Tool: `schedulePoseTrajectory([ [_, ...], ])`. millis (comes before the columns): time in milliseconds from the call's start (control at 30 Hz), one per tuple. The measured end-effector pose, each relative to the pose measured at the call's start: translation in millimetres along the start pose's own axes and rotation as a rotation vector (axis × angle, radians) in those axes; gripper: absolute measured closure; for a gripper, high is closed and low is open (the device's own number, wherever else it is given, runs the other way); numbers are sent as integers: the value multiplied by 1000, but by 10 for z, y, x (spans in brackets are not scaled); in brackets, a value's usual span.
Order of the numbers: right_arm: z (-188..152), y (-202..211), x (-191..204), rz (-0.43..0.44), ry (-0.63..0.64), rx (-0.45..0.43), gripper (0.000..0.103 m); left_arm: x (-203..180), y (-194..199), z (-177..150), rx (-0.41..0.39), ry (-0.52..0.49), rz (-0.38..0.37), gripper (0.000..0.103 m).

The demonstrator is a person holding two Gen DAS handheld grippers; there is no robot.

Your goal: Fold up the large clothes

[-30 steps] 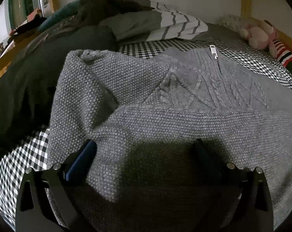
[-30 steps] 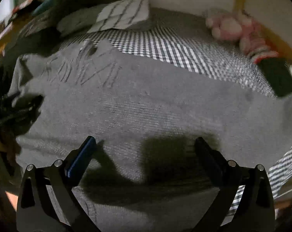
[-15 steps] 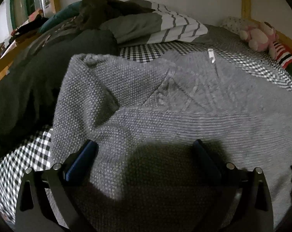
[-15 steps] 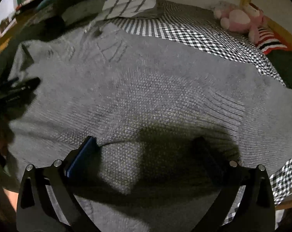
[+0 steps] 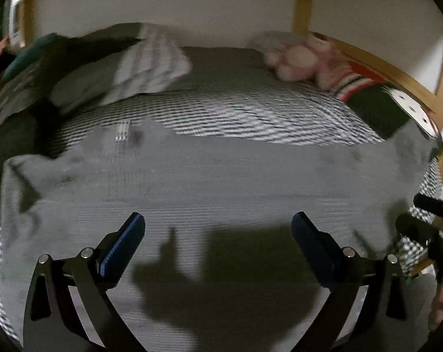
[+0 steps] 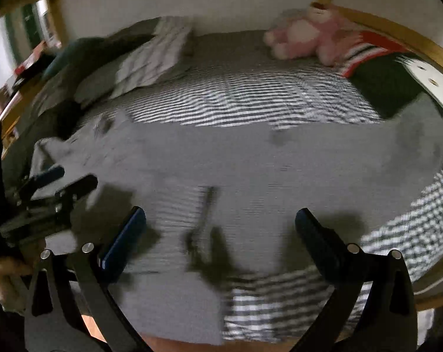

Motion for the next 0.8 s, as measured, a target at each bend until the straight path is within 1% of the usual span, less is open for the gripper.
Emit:
schedulePoseTrajectory([
  [67,-5,69,-244,-17,-27,-2,3,-231,-47,-5,13,-14,-29,5],
  [167,-18,159,-629,-49,-64,-13,3,-621,-109,-7,21,-58,-50,5],
  [300,-44,223,-1159,-78,-127,-21,3,-1025,-199,11,33,-92,-79,5],
  [500,-122,210,-1731,-114,-183,-12,3,-1721,-404,10,53,-142,-139,5],
  [567,-158,192,-1931,-128,-210,-8,3,-1889,-479,-12,60,-160,-155,5],
  [700,-255,115,-2335,-119,-305,-9,3,-2269,-674,-77,62,-201,-188,5],
  [767,-289,41,-2562,-91,-367,-24,3,-2393,-777,-121,55,-215,-181,5],
  [800,-291,9,-2634,-79,-388,-31,3,-2469,-930,-191,103,-229,-172,5],
])
Point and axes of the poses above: each gripper's, at about its wrist camera, not at the fingertips, and y roughly against the way its jaws point, x to its left, z to its top, the point moved 3 cm from there along -y, roughly the way its jaws point, and after that the axes turned 3 degrees about y, right-handed, at the moved point
